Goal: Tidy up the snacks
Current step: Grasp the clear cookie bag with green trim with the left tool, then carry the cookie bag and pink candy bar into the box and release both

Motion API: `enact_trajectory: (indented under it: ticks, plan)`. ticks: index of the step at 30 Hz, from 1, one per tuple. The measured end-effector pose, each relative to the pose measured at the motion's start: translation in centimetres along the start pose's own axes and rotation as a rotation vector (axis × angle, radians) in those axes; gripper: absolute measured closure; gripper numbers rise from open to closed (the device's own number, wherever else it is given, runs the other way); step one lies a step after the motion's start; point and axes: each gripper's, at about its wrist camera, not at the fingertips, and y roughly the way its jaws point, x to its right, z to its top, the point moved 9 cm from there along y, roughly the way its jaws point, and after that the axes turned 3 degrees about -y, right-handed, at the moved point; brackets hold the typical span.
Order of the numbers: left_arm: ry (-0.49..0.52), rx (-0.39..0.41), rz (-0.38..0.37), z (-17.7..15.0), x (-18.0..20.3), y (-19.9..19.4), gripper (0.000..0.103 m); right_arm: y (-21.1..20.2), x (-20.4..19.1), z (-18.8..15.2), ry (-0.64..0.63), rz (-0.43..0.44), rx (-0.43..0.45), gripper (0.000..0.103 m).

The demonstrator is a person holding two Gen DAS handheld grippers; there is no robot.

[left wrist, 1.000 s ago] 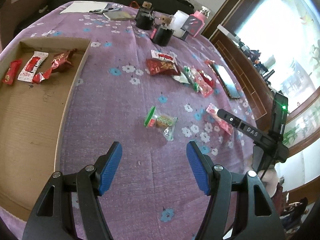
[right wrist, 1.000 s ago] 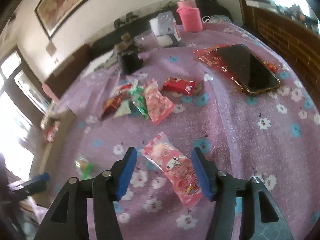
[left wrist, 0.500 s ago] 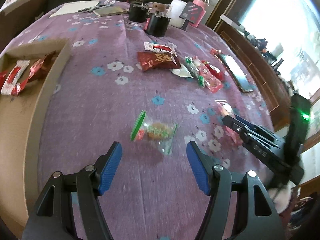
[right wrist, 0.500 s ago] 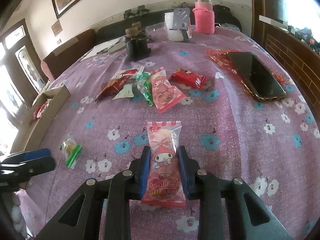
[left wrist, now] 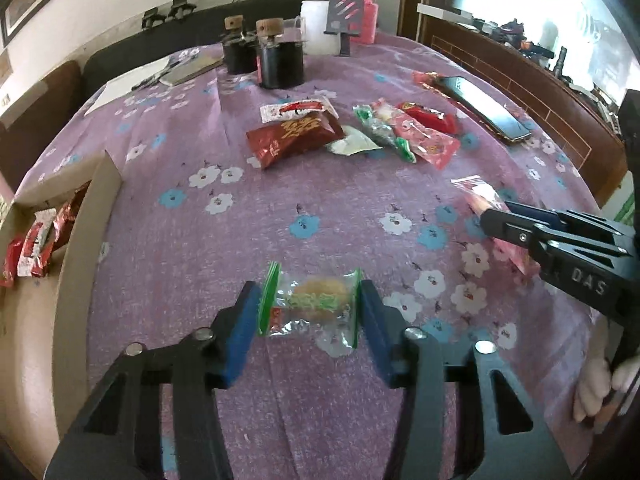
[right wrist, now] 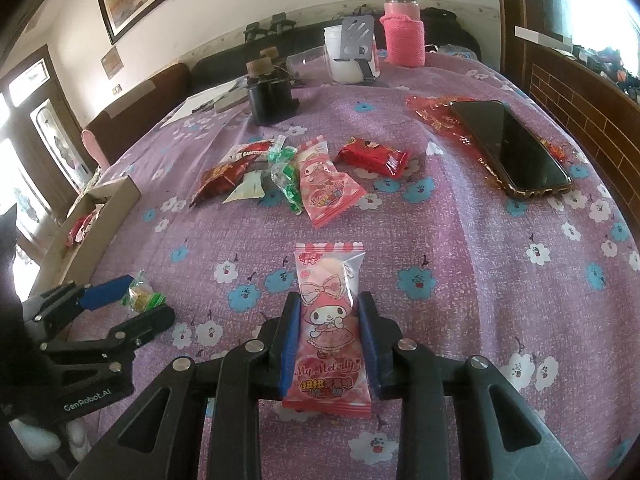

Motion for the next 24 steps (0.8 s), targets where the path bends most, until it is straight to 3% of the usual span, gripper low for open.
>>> enact_trajectory:
  ticks: [2, 13, 21, 24]
  plan:
    - [-0.008, 0.004, -0.019, -0.1, -0.2, -0.3, 0.065, 0.0, 0.0, 0.0, 0.002, -0.004, 0.003, 0.075]
    - [-0.174, 0.060, -0.144, -0.7, -3.9, -5.4, 0.065, -0.4, 1.0, 0.3, 0.042, -0.045, 0.029, 0.075]
    - [-0.321, 0.110, -0.058, -2.8, -13.4, -9.4, 0.065, -0.8, 1.5, 0.2, 0.071, -0.089, 0.026, 0.075]
    - [-0.382, 0.115, -0.015, -3.9, -17.8, -10.1, 0.065, -1.9, -0.6, 0.4, 0.086, -0.010, 0.028, 0.075]
